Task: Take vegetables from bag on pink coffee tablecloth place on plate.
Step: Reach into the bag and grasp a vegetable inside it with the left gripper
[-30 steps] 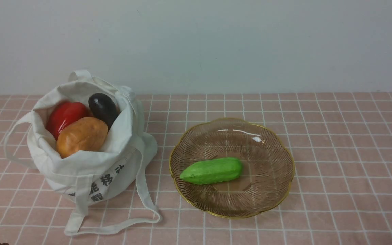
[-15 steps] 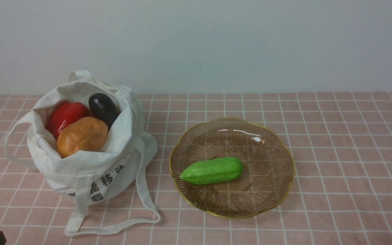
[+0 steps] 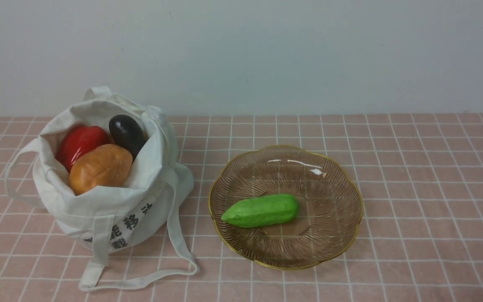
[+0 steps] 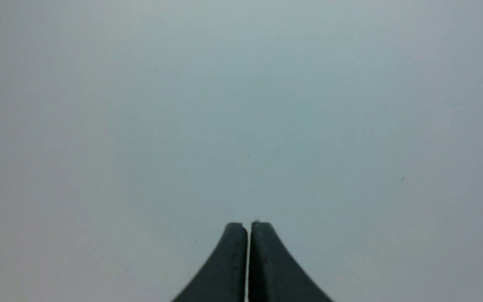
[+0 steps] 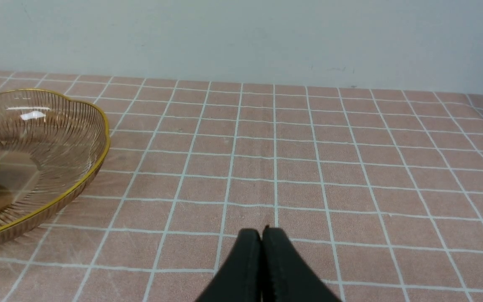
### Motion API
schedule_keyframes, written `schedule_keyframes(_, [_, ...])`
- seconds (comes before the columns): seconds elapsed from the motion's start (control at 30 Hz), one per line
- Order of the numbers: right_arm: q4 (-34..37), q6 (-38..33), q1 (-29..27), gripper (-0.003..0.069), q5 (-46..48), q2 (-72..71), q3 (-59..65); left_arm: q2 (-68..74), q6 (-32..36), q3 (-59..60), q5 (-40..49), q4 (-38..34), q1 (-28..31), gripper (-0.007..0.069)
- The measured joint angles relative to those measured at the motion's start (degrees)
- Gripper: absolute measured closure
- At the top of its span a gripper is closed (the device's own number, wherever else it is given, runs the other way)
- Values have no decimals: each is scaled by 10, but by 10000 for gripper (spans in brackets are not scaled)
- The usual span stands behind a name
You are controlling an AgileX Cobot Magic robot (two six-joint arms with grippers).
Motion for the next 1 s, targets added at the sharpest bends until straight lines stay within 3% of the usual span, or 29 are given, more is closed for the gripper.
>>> schedule_keyframes(0.07, [0,0,0,671,0,0,0,58,0,-106,134,10,0,629])
schedule_keyframes(0.1, [0,0,0,671,0,0,0,70,0,-114,146,11,0,629])
schedule_keyframes(0.23, [0,0,0,671,0,0,0,233,8,-295,422,22,0,629])
schedule_keyframes(0.43, [0,0,0,671,0,0,0,490,101,-508,702,3,0,629])
schedule_keyframes(0.77, [0,0,0,671,0,0,0,776,239,-691,750,-88,0,629])
schedule_keyframes(1.0, [0,1,0,671,0,0,0,852,297,-736,713,-101,0,576])
